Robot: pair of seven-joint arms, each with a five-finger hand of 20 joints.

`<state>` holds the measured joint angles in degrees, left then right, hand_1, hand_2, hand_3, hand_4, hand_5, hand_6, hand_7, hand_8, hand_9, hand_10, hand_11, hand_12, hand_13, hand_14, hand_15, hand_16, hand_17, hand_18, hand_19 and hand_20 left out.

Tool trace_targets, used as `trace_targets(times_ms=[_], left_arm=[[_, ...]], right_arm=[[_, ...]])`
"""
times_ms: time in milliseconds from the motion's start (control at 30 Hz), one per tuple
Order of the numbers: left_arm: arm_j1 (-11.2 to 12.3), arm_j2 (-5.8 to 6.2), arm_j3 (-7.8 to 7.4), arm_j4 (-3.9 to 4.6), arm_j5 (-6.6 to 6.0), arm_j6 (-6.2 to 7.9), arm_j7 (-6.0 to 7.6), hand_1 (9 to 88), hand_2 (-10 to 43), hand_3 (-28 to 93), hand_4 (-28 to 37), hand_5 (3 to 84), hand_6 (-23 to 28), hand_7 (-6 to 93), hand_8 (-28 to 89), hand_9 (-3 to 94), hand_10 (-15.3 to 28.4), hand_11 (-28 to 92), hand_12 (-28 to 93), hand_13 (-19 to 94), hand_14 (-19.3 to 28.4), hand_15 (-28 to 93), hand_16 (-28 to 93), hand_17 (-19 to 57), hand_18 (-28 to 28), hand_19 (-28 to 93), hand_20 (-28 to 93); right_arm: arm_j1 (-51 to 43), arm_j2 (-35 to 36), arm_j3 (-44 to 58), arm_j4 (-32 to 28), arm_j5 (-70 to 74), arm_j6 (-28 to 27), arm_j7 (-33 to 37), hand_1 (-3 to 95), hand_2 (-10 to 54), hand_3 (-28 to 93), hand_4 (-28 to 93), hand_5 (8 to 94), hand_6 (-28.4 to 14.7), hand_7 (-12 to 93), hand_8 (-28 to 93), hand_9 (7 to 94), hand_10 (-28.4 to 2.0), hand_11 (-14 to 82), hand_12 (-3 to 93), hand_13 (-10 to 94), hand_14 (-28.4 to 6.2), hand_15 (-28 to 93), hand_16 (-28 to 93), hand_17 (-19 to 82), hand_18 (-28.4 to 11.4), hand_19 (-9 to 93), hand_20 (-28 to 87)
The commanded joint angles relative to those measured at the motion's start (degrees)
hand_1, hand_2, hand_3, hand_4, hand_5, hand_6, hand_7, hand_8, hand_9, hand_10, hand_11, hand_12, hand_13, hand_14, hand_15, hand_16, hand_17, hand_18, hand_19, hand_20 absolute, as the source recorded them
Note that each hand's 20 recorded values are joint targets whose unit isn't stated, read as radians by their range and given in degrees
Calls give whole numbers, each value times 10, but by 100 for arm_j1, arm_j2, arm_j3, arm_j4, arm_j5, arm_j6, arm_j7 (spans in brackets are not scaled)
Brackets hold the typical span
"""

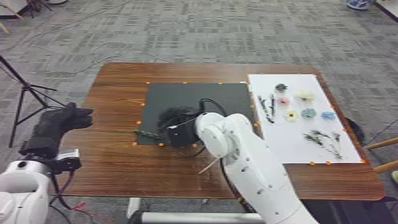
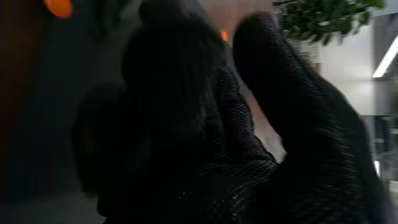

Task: Arrange flowers

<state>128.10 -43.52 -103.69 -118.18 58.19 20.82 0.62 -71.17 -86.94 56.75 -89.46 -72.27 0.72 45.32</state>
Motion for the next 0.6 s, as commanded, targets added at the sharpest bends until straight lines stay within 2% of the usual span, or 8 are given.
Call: trace_targets(times_ms=[33, 100, 133, 200, 267, 367, 467, 600], left_arm=[[49, -66, 185, 723, 42, 706, 34, 209, 91, 675, -282, 564, 40, 174, -72, 518, 157, 212, 130, 378, 161, 193, 1, 57, 127, 174, 207], [89, -161, 165, 757, 464, 425, -143, 209, 91, 676, -282, 554, 38, 170, -74, 513, 154, 207, 125, 401, 168, 175, 6, 53, 122, 143, 191], [160, -176, 146, 758, 476, 364, -141, 210, 90, 677, -283, 552, 37, 170, -74, 513, 153, 205, 123, 419, 171, 176, 9, 45, 121, 128, 184], [195, -154, 237, 768, 246, 581, -30, 211, 90, 676, -283, 550, 35, 171, -75, 512, 152, 204, 123, 433, 174, 180, 9, 35, 120, 110, 175], [148, -184, 373, 771, 168, 755, 22, 213, 91, 674, -283, 549, 33, 172, -76, 512, 150, 203, 123, 436, 172, 179, 6, 18, 125, 129, 174], [78, -203, 534, 760, 155, 749, 83, 212, 92, 677, -283, 548, 31, 175, -76, 512, 147, 202, 123, 425, 164, 164, 1, 12, 126, 135, 169], [-104, -206, 831, 742, -113, 761, 394, 213, 90, 680, -283, 547, 28, 179, -77, 516, 144, 202, 122, 433, 164, 162, 0, 8, 125, 132, 160], [-295, -272, 1237, 596, -205, 942, 673, 216, 86, 685, -283, 549, 26, 183, -78, 518, 144, 202, 122, 432, 158, 151, -4, 9, 124, 130, 155]], right_arm=[[-763, 1417, 242, -1486, -143, -858, -1792, 288, 36, 671, -143, 567, -54, 200, -60, 562, -184, 94, 162, 574, -173, 340, 234, 313, -187, 646, 340], [-1040, 1780, 270, -1804, -334, -773, -2145, 262, 35, 677, -145, 545, -54, 179, -66, 532, -186, 85, 161, 498, -188, 303, 223, 238, -192, 558, 344], [-1177, 1949, 274, -1935, -460, -729, -2320, 257, 35, 676, -145, 541, -53, 175, -66, 529, -186, 84, 161, 493, -188, 301, 224, 232, -192, 551, 345], [-1446, 2127, 395, -2138, -706, -888, -2578, 245, 36, 673, -140, 531, -54, 159, -60, 526, -184, 79, 161, 487, -192, 303, 235, 220, -197, 564, 374], [-1732, 2337, 465, -2369, -1082, -911, -2906, 241, 37, 671, -139, 523, -56, 147, -59, 526, -181, 77, 161, 486, -198, 327, 246, 217, -201, 586, 397], [-2001, 2555, 567, -2581, -1630, -1075, -3295, 235, 37, 669, -139, 512, -57, 134, -57, 530, -173, 76, 159, 468, -203, 334, 248, 207, -204, 591, 408], [-2270, 2664, 767, -2746, -1689, -999, -3384, 233, 33, 673, -138, 501, -53, 122, -55, 530, -170, 68, 153, 449, -204, 329, 246, 191, -203, 579, 409], [-2559, 2803, 1106, -2846, -1811, -848, -3499, 232, 35, 673, -142, 497, -54, 115, -51, 524, -167, 66, 152, 438, -204, 327, 248, 181, -201, 568, 411]])
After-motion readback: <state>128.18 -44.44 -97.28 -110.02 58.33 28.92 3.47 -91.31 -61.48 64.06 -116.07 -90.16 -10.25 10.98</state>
